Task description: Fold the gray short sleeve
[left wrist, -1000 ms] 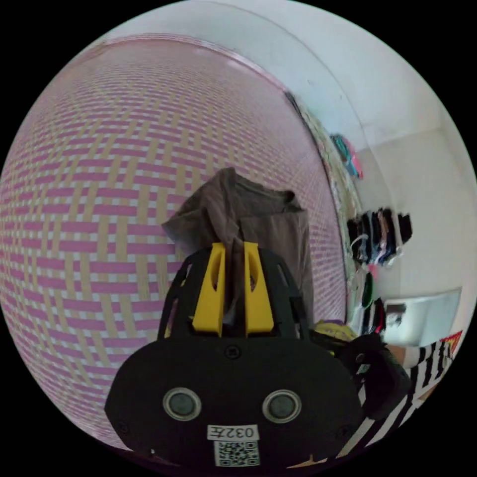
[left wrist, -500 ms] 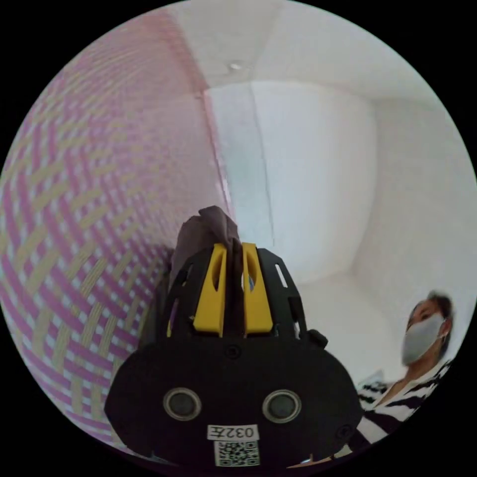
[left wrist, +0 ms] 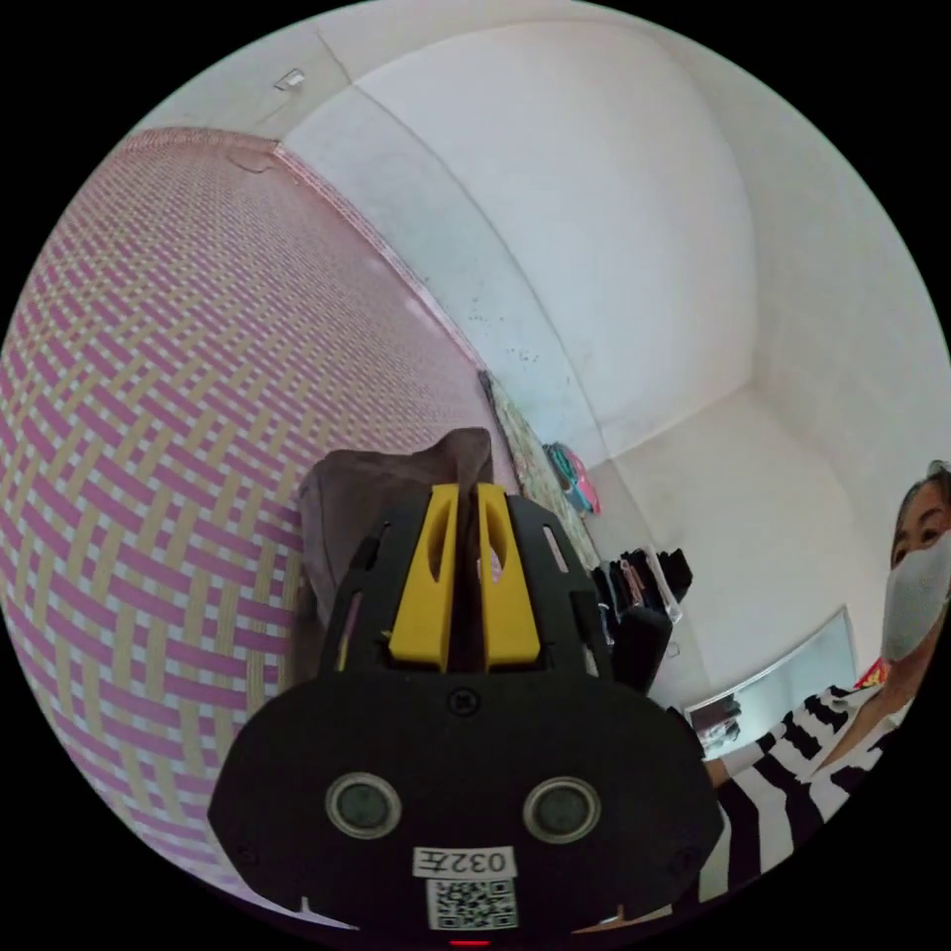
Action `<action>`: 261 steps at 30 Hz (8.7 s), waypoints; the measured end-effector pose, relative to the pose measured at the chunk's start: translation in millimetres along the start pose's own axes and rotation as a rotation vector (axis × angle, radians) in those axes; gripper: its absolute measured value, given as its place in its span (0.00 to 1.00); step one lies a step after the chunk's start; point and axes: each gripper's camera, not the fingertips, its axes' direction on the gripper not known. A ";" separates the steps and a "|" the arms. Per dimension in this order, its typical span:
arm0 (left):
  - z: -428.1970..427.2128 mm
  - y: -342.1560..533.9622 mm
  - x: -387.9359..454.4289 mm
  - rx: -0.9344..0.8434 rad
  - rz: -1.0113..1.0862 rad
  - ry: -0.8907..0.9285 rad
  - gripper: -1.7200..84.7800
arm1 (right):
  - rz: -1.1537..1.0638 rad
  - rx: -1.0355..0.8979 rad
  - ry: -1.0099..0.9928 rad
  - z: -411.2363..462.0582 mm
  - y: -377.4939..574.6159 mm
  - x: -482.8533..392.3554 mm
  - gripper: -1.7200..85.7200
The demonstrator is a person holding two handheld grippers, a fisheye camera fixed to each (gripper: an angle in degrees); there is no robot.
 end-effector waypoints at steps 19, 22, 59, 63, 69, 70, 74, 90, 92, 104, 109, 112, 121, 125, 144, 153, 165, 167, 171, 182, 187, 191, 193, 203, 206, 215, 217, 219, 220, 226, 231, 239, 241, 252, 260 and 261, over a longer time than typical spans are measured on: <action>43.0 54.6 -64.1 -0.427 -0.028 -0.010 0.06 | 0.353 0.174 0.137 -153.0 -22.8 78.1 0.09; 42.7 74.0 -68.0 -0.507 -0.014 -0.108 0.06 | 0.185 -0.025 0.166 -110.2 -121.7 79.4 0.10; 209.4 -132.0 -157.3 -0.484 0.037 -0.271 0.01 | 0.285 -0.079 0.044 -126.7 -71.9 44.7 0.01; 206.9 -142.5 -183.1 -0.471 -0.001 -0.231 0.01 | 0.348 -0.103 0.067 -135.4 -12.8 28.2 0.01; 176.9 -117.6 -144.5 -0.460 0.067 -0.154 0.01 | 0.429 -0.055 0.106 -139.9 18.7 12.3 0.08; 172.3 -107.1 -137.6 -0.478 0.075 -0.144 0.01 | 0.475 -0.050 0.102 -137.6 23.0 14.2 0.11; 172.3 -75.6 -152.4 -0.562 -0.013 -0.110 0.01 | 0.496 -0.081 0.093 -117.1 28.6 16.2 0.08; 158.9 -66.8 -188.1 -0.665 0.039 -0.015 0.01 | 0.504 -0.032 0.269 -136.4 14.8 43.6 0.01; 159.9 -45.8 -187.1 -0.719 0.045 0.056 0.01 | 0.480 0.076 0.224 -147.1 -3.6 72.6 0.01; 164.4 -12.0 -251.0 -0.741 -0.004 0.101 0.01 | 0.570 0.018 0.248 -142.0 -30.7 189.5 0.01; 96.3 -2.7 -263.2 -0.657 -0.051 0.169 0.01 | 0.486 0.060 0.085 -169.2 17.5 142.6 0.01; 42.0 29.8 -275.0 -0.667 -0.071 0.076 0.01 | 0.436 -0.025 0.061 -170.2 76.7 97.9 0.01; -54.8 136.5 -302.0 -0.569 -0.258 -0.109 0.01 | 0.525 -0.170 -0.013 -157.0 232.4 43.8 0.01; -90.7 163.1 -304.7 -0.461 -0.312 -0.169 0.04 | 0.526 -0.067 -0.027 -199.4 248.4 49.4 0.01; -101.7 217.7 -360.4 -0.741 -0.187 -0.036 0.07 | 0.677 -0.205 -0.170 -251.7 319.9 89.0 0.10; -123.7 211.2 -407.9 -0.789 -0.185 0.091 0.05 | 0.742 -0.189 -0.169 -275.0 320.0 97.6 0.09; -134.1 204.2 -424.0 -0.869 -0.153 0.173 0.05 | 0.781 -0.144 -0.331 -293.6 317.1 125.3 0.06; -140.6 204.0 -425.3 -0.855 -0.153 0.150 0.03 | 0.773 -0.155 -0.326 -298.9 314.9 126.1 0.06; -161.5 207.0 -428.0 -0.791 -0.185 0.230 0.01 | 0.753 -0.151 -0.348 -309.6 313.5 120.3 0.05; -192.0 189.8 -409.2 -0.772 -0.216 0.387 0.00 | 0.678 -0.158 -0.449 -339.5 299.7 99.0 0.05; -167.3 111.1 -378.5 -0.646 -0.120 0.439 0.00 | 0.586 -0.043 -0.427 -372.6 237.7 120.5 0.05; -127.6 45.4 -373.2 -0.577 -0.120 0.398 0.00 | 0.530 0.027 -0.371 -389.1 177.6 145.2 0.05; -108.1 21.6 -374.9 -0.573 -0.113 0.378 0.00 | 0.515 0.055 -0.345 -393.5 155.2 155.1 0.05; -39.0 -30.4 -398.6 -0.596 -0.202 0.388 0.01 | 0.520 0.031 -0.344 -385.9 100.9 186.5 0.05; -24.9 -34.6 -405.7 -0.588 -0.237 0.447 0.01 | 0.549 0.055 -0.403 -382.5 101.4 196.6 0.06; 3.1 -20.6 -427.8 -0.519 -0.341 0.416 0.06 | 0.781 0.239 -0.397 -360.6 140.9 225.5 0.12; 9.4 -14.5 -426.5 -0.526 -0.351 0.409 0.06 | 0.769 0.260 -0.370 -355.4 141.3 217.4 0.11; 18.4 -9.8 -423.5 -0.554 -0.341 0.356 0.06 | 0.737 0.260 -0.364 -346.7 135.7 209.1 0.11; 24.9 -7.6 -420.6 -0.567 -0.324 0.318 0.04 | 0.739 0.236 -0.331 -339.5 131.1 206.0 0.11; 38.0 6.7 -400.1 -0.537 -0.269 0.275 0.05 | 0.769 0.194 -0.241 -318.7 124.0 193.0 0.11; -11.8 40.7 -373.5 -0.459 -0.176 0.261 0.06 | 0.712 0.207 -0.178 -335.1 150.6 144.7 0.11; -65.1 175.1 -349.4 -0.598 -0.056 0.119 0.09 | 0.639 0.108 -0.107 -315.1 230.4 57.4 0.11; -67.0 194.2 -340.4 -0.598 -0.013 0.121 0.09 | 0.601 0.100 -0.127 -306.3 238.2 46.0 0.11; -66.1 253.6 -296.1 -0.652 0.306 0.003 0.07 | 0.314 -0.143 0.089 -278.0 228.9 -6.3 0.09; -78.7 259.6 -267.4 -0.727 0.384 -0.097 0.01 | 0.172 -0.273 0.241 -280.8 213.7 -40.1 0.03; -81.0 259.2 -264.3 -0.733 0.380 -0.096 0.01 | 0.174 -0.274 0.243 -283.2 213.7 -43.0 0.02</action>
